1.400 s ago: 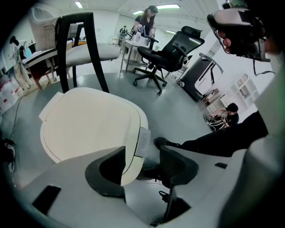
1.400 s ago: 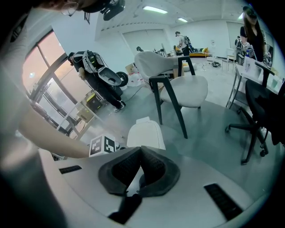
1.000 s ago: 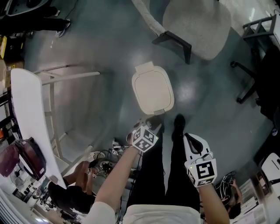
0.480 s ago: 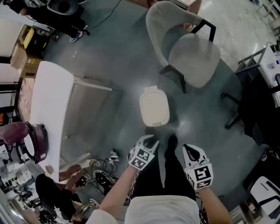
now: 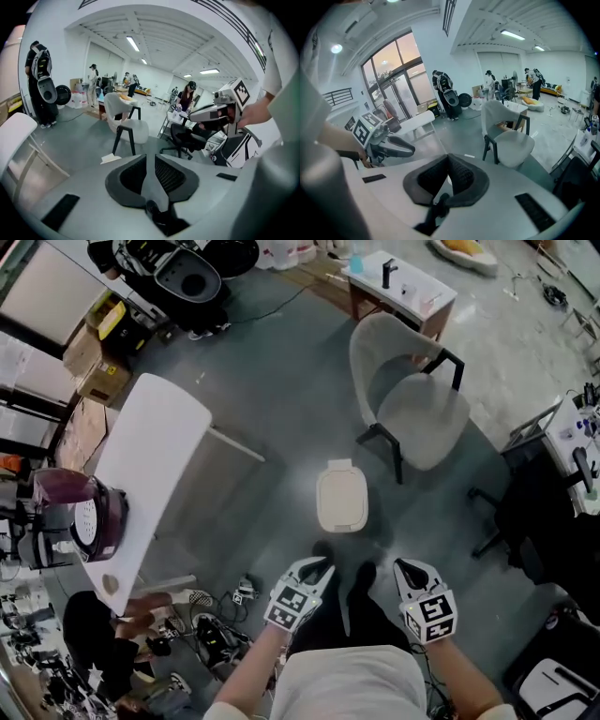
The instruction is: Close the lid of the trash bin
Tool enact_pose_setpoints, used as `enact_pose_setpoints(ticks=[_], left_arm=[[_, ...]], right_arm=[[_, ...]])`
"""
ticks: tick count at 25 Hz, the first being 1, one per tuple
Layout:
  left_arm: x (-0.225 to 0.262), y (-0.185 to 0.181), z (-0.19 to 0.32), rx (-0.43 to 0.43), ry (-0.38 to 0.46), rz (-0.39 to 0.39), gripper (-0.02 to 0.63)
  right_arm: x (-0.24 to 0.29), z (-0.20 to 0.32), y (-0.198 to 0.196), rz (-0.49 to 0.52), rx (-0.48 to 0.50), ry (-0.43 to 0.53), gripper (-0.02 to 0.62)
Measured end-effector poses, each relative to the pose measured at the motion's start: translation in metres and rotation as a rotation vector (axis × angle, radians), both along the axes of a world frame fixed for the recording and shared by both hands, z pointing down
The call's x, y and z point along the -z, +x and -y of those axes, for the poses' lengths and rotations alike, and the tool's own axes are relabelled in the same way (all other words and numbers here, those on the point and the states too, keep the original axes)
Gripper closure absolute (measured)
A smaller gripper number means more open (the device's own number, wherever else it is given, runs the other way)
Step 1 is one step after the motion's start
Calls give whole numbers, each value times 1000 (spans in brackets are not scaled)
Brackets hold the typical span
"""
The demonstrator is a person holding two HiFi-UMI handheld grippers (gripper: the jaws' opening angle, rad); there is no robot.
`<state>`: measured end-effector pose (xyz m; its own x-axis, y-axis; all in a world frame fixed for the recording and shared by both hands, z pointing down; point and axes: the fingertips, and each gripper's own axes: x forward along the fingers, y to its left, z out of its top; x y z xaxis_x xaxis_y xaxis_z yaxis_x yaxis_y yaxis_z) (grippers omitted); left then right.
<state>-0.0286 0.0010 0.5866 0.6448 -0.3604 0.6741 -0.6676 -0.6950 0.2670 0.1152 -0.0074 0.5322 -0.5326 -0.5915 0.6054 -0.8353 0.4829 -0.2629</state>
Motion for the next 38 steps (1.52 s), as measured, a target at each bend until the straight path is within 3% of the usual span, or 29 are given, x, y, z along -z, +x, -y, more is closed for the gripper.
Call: enact_pose_setpoints(ticks=[9, 24, 38], left_arm=[[90, -46, -20, 84, 95, -55, 548], [197, -127, -52, 119, 250, -145, 583], [225, -144, -51, 157, 299, -210, 592]], right_arm=[[64, -15, -33, 6, 11, 67, 583], [164, -46, -96, 1, -44, 244, 583], [206, -49, -95, -11, -68, 352, 583]])
